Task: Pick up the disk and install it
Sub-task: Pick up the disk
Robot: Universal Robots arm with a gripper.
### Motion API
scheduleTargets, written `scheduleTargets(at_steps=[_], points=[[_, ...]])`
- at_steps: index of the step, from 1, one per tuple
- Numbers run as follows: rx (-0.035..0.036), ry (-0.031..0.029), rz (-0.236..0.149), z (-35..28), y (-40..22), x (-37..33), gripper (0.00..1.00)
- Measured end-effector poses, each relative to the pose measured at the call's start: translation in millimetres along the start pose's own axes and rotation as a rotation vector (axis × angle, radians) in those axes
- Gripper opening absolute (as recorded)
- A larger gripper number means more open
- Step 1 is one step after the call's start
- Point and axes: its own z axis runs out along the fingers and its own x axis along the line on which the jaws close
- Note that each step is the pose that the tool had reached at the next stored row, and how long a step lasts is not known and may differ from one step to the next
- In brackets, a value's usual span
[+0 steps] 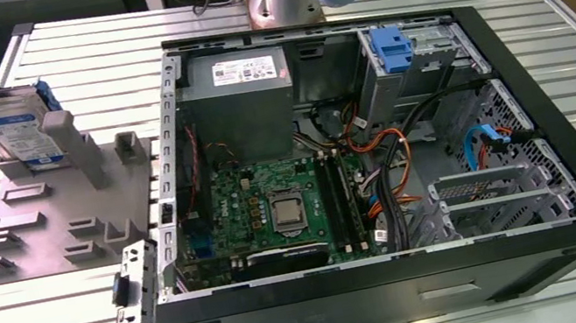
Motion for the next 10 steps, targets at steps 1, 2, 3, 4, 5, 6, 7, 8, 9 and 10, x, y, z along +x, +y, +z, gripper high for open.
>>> scheduleTargets(at_steps=[1,2,3,4,5,6,7,8,9,10], points=[[0.0,0.0,0.0,0.0,0.0,0.0,0.59],[0.0002,-0.0001,0.0,0.1,0.0,0.1,0.59],[0.0003,-0.0001,0.0,0.2,0.0,0.3,0.59],[0.0002,0.0,0.0,0.2,0.0,0.6,0.59],[0.0,0.0005,-0.001,0.2,0.0,1.1,0.59],[0.0,0.0007,-0.001,0.3,-0.1,1.5,0.59],[0.0,0.0007,-0.001,0.6,-0.1,1.6,0.59],[0.0,0.0007,-0.001,0.9,-0.1,1.7,0.59],[0.0,0.0007,-0.001,1.3,-0.1,1.8,0.59],[0.0,0.0002,-0.001,1.9,-0.1,1.8,0.59]])
